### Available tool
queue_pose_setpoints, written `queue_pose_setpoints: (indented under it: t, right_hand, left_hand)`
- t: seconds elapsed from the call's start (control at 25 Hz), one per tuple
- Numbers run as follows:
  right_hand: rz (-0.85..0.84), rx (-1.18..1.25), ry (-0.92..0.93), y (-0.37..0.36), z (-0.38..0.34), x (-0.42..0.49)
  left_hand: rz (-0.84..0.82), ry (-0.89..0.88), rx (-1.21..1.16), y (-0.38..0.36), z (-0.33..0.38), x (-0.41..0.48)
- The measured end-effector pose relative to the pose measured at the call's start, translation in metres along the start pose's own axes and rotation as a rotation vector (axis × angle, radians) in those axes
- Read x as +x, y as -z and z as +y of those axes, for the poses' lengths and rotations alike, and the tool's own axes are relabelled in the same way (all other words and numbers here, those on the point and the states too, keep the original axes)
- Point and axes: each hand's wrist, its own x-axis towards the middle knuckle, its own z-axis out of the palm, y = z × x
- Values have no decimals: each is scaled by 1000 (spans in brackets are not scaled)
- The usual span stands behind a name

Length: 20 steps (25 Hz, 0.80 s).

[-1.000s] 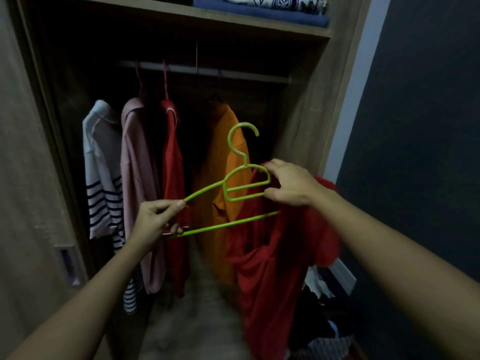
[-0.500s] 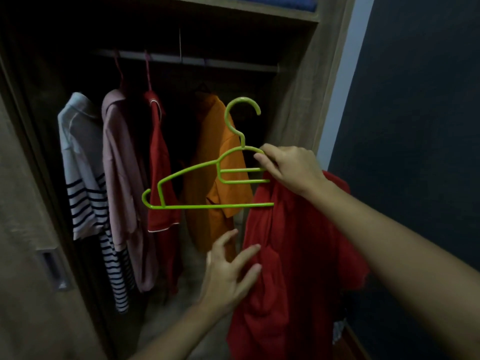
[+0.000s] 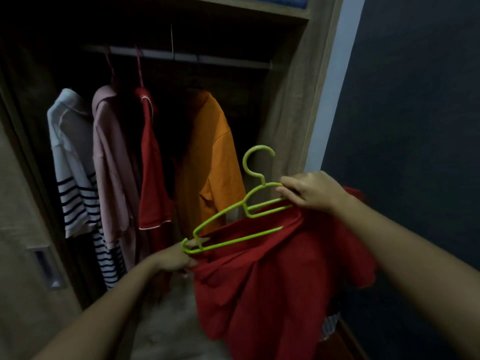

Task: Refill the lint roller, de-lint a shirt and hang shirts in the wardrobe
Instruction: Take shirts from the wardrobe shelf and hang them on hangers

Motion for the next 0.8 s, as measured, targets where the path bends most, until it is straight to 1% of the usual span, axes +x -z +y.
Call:
queue_pose_setpoints:
  t: [0.08,0.16,0.2,0.24,0.28,0.32,0.36,0.4,0.44,0.48,0.56,0.6,0.64,0.72,0.8]
  right_hand:
    - [-21,-54,-7,-5,1,-11]
    - [-25,-123,-14,-11,-1,-16]
    - [-21,-161,-32,-16,-6,-15]
    - [-30,-176,-64,-21,-14,-13]
    - [-63,-143,-144,-27,-22,-9]
    - [-103,-86,-258,-32,-28,-5]
    - [-131,-17,-377,-35,-32,-2]
    - [-128,60,-467,-36,-32,-3]
    - [-106,135,-521,-34,-29,-6]
    - [-69,203,-545,-31,-26,-11]
    - [11,289,-537,-25,-22,-19]
    - [44,316,-527,-23,-22,-20]
    - [72,338,-510,-21,-24,-19]
    - [75,365,-480,-18,-26,-14]
    - [46,414,-476,-14,-25,-11]
  left_hand:
    - [-33,21,56,21,1,-6]
    - [15,-30,193,40,6,-5]
    - [108,-64,293,45,14,-4]
    - [277,-80,393,47,27,-5]
    - [508,-105,450,45,42,-8]
    - [693,-194,460,38,56,-11]
    - [774,-339,488,30,70,-18]
    - [751,-496,575,20,77,-23]
    - [697,-605,682,13,76,-26]
    - [696,-649,734,12,73,-28]
    - [827,-525,627,23,63,-24]
    - [855,-449,578,31,61,-22]
    - [819,-423,571,38,61,-19]
    - [720,-482,557,46,64,-15]
    - [722,-539,508,54,66,-16]
